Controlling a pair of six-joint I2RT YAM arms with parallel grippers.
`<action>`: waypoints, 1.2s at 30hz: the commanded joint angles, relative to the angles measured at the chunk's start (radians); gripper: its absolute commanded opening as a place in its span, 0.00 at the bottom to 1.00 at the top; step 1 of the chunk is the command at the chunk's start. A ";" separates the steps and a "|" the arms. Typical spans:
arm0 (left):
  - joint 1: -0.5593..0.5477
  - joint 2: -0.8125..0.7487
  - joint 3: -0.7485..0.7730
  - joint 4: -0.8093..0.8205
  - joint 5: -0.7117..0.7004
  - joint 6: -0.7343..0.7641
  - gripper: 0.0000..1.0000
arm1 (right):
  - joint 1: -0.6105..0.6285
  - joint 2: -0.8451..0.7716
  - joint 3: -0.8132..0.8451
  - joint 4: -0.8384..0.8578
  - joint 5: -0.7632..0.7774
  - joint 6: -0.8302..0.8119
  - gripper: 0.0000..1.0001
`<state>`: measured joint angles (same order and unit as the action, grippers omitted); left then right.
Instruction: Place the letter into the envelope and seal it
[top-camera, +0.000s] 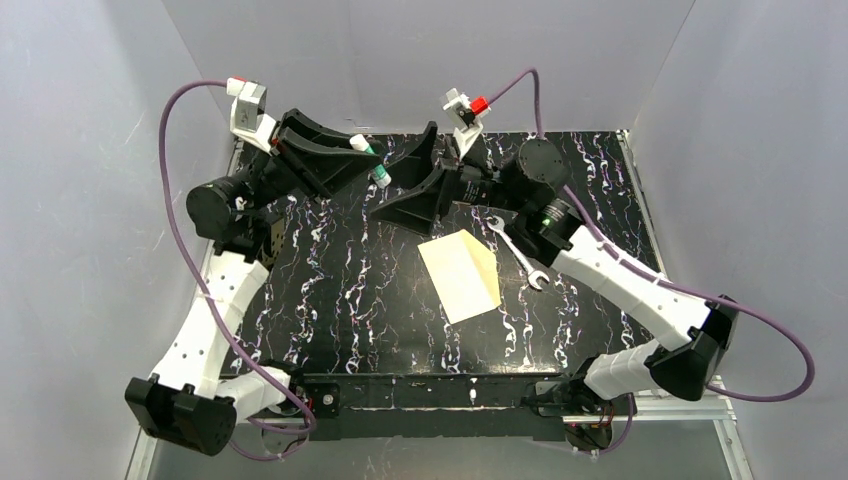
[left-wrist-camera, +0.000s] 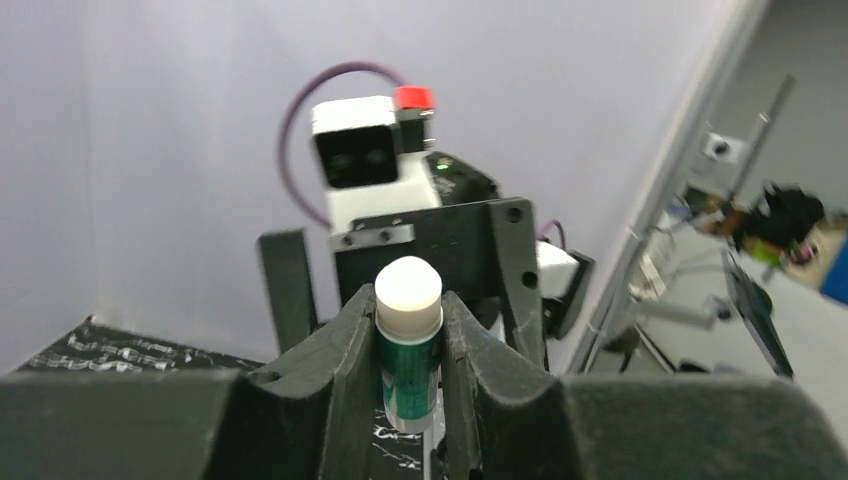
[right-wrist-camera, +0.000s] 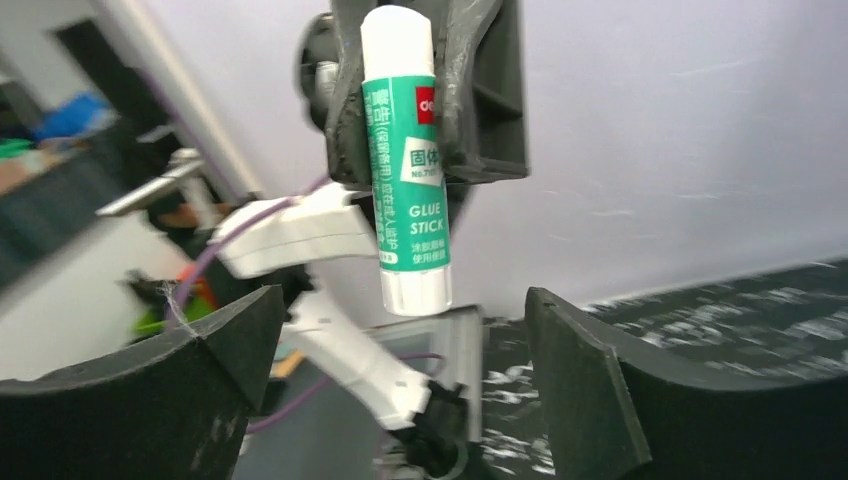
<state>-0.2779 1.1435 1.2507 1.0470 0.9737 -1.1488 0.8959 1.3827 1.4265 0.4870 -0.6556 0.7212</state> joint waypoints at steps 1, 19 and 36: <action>0.005 -0.116 -0.113 -0.193 -0.295 0.171 0.00 | 0.002 -0.068 0.071 -0.336 0.265 -0.367 0.99; 0.006 -0.092 -0.145 -0.309 -0.394 0.090 0.00 | 0.003 0.031 0.174 -0.312 0.400 -0.370 0.75; 0.005 -0.077 -0.039 -0.229 0.010 0.220 0.00 | -0.013 0.008 0.175 -0.146 -0.032 -0.162 0.01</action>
<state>-0.2672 1.0706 1.1397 0.7181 0.7136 -1.0157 0.8783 1.4319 1.5780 0.1528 -0.4339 0.4179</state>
